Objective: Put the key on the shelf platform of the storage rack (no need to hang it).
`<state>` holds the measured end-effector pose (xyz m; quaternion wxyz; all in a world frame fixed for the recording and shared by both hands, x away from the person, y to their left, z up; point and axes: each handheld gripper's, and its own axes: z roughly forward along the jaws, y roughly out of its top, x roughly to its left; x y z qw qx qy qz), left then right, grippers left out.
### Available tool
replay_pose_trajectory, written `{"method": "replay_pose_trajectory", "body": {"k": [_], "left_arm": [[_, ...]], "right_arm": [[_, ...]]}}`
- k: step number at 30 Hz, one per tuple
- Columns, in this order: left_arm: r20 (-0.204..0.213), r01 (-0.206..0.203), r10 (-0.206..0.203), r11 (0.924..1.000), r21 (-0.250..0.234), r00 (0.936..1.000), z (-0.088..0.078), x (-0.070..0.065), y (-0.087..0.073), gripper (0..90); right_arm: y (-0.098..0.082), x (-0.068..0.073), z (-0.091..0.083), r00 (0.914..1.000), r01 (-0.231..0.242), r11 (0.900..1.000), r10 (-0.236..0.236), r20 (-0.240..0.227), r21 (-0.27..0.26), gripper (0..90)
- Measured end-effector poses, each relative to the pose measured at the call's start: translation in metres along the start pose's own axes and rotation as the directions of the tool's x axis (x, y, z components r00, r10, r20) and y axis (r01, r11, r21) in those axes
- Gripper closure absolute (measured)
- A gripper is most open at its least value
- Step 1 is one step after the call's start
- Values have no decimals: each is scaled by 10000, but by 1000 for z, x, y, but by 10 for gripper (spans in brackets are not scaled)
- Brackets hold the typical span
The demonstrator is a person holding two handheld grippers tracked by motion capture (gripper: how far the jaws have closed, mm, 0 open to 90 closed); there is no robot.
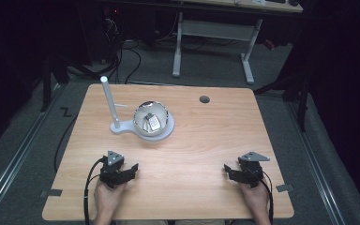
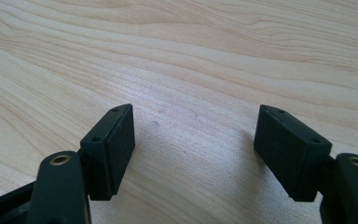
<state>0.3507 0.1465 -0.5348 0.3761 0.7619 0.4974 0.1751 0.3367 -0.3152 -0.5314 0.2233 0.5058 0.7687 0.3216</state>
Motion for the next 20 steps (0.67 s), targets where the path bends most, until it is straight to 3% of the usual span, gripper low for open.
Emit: {"method": "replay_pose_trajectory", "body": {"k": [2,8,20], "left_arm": [[-221,-171,168,9998,-131,9996,1,-4,-2,348],[-635,-659,663,9978,75,9958,3,-12,-1,331],[-672,-635,638,9980,69,9957,4,-13,-2,318]], "right_arm": [[0,0,0,10000,-2,10000,2,0,1,294],[0,0,0,10000,3,10000,-3,-3,-2,294],[0,0,0,10000,10,10000,-10,-2,-4,294]]}}
